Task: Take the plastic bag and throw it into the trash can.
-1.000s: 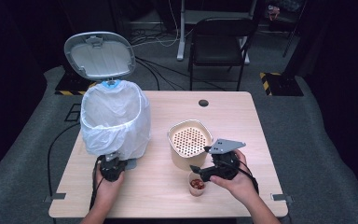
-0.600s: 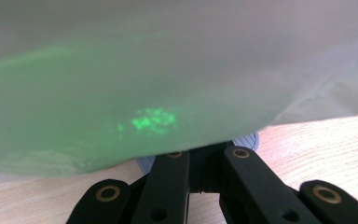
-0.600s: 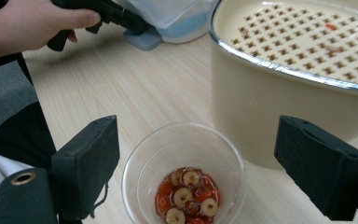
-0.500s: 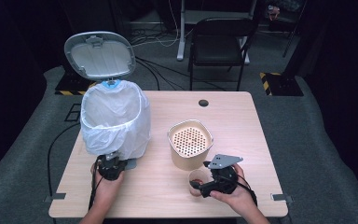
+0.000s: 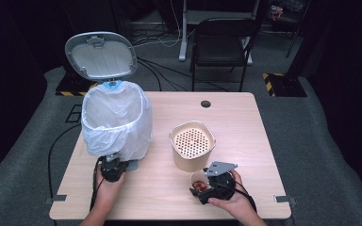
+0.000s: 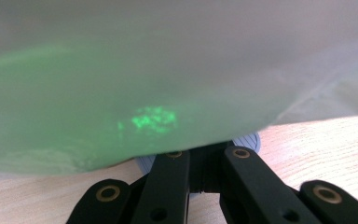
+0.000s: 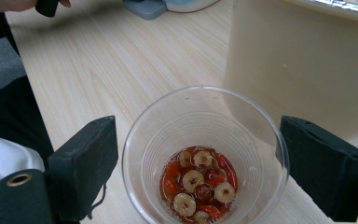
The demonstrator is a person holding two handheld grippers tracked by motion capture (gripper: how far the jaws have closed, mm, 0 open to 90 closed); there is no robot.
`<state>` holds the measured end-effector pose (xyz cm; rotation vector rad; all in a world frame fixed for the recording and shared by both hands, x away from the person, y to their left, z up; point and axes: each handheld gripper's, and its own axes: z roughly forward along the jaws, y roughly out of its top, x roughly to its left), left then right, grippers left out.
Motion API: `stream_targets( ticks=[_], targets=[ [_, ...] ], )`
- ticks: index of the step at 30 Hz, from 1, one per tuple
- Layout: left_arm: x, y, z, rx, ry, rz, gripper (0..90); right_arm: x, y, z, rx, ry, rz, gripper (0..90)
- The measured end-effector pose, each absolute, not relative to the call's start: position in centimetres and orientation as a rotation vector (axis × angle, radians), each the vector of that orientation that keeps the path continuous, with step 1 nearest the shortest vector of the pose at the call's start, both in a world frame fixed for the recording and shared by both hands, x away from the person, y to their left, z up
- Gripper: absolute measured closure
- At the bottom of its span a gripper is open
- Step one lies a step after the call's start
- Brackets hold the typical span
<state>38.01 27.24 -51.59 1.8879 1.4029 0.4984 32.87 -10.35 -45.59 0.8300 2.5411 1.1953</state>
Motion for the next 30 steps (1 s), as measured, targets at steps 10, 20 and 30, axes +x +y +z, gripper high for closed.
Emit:
stream_targets(
  ticks=[10, 20, 30],
  targets=[
    [37.9, 27.0, -51.6, 1.861, 1.413, 0.493, 90.0, 33.2, -10.0, -47.0, 0.829, 2.558, 1.160, 19.3],
    [37.9, 26.9, -51.6, 1.852, 1.417, 0.497, 90.0, 33.4, -10.3, -47.0, 0.831, 2.557, 1.156, 22.2],
    [37.9, 27.0, -51.6, 1.854, 1.416, 0.497, 90.0, 35.1, -13.0, -46.9, 0.942, 2.484, 1.119, 22.3]
  ],
)
